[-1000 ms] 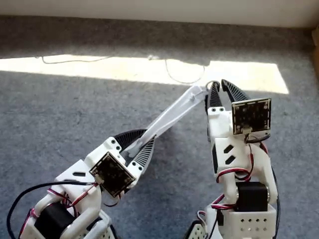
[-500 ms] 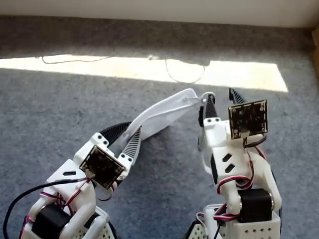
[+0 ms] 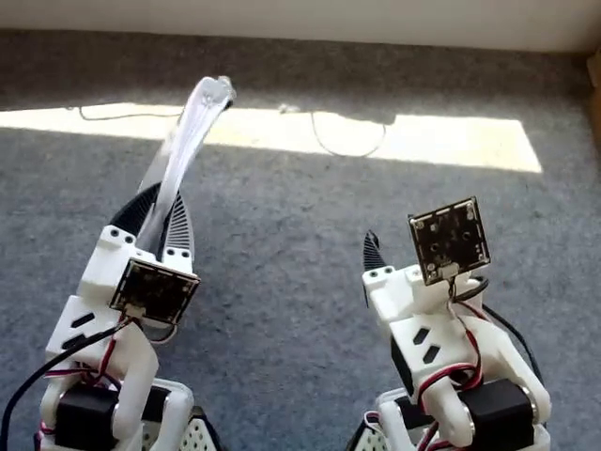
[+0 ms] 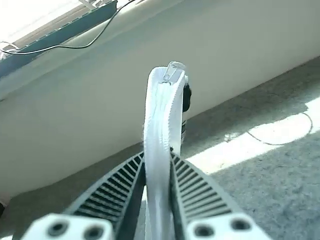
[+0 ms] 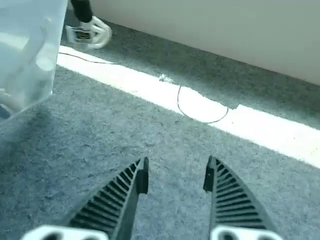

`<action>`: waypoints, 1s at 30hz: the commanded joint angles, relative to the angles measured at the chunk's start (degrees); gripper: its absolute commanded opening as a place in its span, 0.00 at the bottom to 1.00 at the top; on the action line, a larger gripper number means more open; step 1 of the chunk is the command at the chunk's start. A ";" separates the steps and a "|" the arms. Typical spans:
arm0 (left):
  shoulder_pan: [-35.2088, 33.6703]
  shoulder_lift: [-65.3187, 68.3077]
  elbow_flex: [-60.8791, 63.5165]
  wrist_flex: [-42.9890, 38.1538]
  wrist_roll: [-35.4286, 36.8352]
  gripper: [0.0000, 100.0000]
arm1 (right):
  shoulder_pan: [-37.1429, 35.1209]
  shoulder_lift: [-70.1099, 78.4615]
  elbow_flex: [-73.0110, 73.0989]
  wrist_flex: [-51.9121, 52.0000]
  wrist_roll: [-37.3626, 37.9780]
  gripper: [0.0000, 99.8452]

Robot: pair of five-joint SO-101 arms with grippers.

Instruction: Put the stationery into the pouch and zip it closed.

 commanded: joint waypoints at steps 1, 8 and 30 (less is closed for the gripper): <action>-1.36 -1.01 -1.98 -4.13 -3.69 0.00 | -0.75 0.40 -2.86 0.40 -0.79 0.18; -1.01 -1.01 -1.63 -5.54 -4.31 0.00 | -0.84 0.40 -2.95 2.77 -0.79 0.18; 2.77 -1.01 6.02 -5.45 -4.13 0.01 | -0.48 0.40 -3.30 5.32 -0.62 0.18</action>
